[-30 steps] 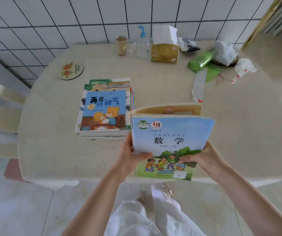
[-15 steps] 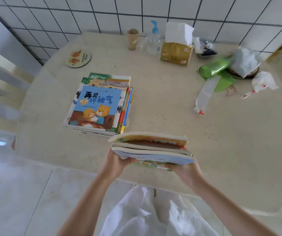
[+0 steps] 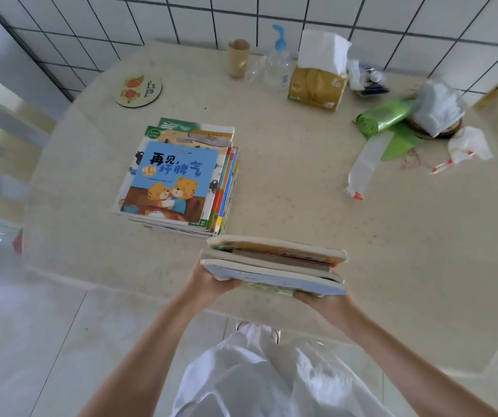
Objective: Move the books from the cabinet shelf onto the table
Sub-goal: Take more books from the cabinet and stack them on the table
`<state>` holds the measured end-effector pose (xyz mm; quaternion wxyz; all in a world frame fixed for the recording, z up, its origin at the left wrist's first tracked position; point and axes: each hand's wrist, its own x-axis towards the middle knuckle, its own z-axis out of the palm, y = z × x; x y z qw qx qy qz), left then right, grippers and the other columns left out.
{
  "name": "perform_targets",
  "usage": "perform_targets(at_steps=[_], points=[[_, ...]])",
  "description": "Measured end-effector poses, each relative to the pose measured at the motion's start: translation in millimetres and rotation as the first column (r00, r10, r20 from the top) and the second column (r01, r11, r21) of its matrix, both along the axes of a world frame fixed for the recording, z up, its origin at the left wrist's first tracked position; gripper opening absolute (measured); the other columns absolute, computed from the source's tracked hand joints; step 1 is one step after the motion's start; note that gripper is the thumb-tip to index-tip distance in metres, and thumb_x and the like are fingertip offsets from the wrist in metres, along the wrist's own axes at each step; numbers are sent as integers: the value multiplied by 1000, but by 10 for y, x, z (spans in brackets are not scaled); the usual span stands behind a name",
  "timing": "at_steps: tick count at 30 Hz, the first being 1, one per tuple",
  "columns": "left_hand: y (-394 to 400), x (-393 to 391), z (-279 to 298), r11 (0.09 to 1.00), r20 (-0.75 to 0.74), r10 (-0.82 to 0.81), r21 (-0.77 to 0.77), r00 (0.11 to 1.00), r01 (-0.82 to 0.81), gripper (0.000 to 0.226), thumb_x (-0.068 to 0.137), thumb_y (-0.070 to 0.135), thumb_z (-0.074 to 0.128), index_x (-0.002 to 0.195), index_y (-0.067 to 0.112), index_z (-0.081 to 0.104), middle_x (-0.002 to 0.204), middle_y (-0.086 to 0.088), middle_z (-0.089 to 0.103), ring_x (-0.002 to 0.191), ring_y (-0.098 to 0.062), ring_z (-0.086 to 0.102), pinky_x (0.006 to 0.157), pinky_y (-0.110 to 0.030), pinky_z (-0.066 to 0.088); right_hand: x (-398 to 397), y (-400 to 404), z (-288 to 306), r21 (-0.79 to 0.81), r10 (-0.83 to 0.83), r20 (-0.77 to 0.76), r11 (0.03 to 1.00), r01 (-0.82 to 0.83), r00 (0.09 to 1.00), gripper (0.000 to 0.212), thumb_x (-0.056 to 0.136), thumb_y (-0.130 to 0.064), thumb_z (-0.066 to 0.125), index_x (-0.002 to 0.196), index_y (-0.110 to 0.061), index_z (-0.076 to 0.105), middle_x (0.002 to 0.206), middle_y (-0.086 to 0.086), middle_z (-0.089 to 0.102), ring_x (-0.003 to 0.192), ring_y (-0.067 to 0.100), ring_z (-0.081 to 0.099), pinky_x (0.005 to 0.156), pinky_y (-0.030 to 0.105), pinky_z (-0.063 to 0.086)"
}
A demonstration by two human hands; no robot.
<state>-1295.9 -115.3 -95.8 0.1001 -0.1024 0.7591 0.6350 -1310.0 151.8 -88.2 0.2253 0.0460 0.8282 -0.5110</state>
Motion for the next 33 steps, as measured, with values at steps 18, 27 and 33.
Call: perform_targets(at_steps=[18, 27, 33], points=[[-199, -134, -156, 963, 30, -137, -231, 990, 140, 63, 71, 46, 82, 126, 26, 61, 122, 6, 67, 114, -15, 63, 92, -45, 54, -96, 22, 52, 102, 47, -86, 994, -38, 995, 57, 75, -11, 80, 105, -42, 43, 99, -30, 51, 91, -23, 51, 74, -6, 34], [30, -536, 59, 992, 181, -59, -101, 982, 78, 66, 60, 20, 91, 113, 36, 54, 104, 15, 71, 100, -4, 66, 77, -21, 54, -628, 165, 197, -199, -41, 195, 977, 80, 980, 52, 77, 3, 73, 117, -23, 54, 107, -7, 73, 101, 14, 69, 82, 30, 57], [278, -1033, 270, 990, 316, 63, -141, 947, -19, 76, 71, 36, 83, 133, 27, 40, 110, 10, 64, 96, -5, 62, 88, -27, 52, -1081, 176, 250, -303, -107, 402, 922, 242, 909, 49, 84, -13, 70, 123, -33, 48, 111, -3, 72, 98, 20, 70, 87, 51, 55]])
